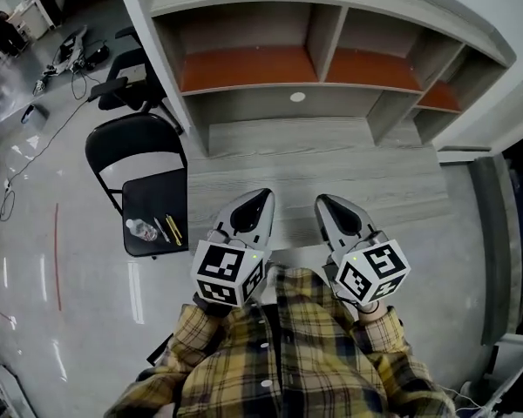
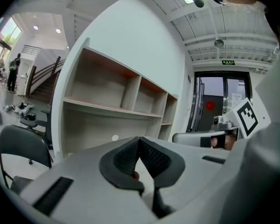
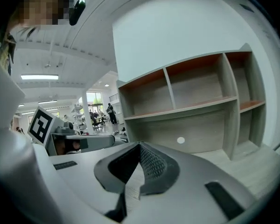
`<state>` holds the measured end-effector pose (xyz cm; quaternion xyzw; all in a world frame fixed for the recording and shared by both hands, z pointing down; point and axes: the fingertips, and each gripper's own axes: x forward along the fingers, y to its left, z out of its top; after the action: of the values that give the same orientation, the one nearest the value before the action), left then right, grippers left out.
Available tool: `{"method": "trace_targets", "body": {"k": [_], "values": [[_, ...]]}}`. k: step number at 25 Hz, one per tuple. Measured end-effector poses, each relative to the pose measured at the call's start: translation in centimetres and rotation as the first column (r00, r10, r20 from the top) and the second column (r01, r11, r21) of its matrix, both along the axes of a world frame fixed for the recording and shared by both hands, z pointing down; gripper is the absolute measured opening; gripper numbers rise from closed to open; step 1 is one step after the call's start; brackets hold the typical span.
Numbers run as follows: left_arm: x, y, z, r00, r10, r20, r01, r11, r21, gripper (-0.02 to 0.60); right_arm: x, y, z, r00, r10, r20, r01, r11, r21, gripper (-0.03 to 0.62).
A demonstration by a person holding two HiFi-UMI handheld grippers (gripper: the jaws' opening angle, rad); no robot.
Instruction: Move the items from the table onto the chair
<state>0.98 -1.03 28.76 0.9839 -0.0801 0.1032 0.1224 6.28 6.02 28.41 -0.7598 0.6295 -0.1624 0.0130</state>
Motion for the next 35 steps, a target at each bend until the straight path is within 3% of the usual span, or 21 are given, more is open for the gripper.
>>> {"method": "trace_targets", "body": {"k": [9, 35], "values": [[2.5, 4.8, 0.4, 0.996, 0.081, 0.046, -0.082, 0.997, 0.009, 0.003, 2.7, 3.3, 0.5, 0.998, 0.053, 0.018, -0.053, 0.999, 0.005, 0.017], [2.7, 3.1, 0.8, 0.989, 0.136, 0.066, -0.136, 0.991, -0.004, 0.003, 1.4, 1.5, 1.5, 0.996, 0.085, 0.030, -0.084, 0.996, -0.025, 0.017]]}}
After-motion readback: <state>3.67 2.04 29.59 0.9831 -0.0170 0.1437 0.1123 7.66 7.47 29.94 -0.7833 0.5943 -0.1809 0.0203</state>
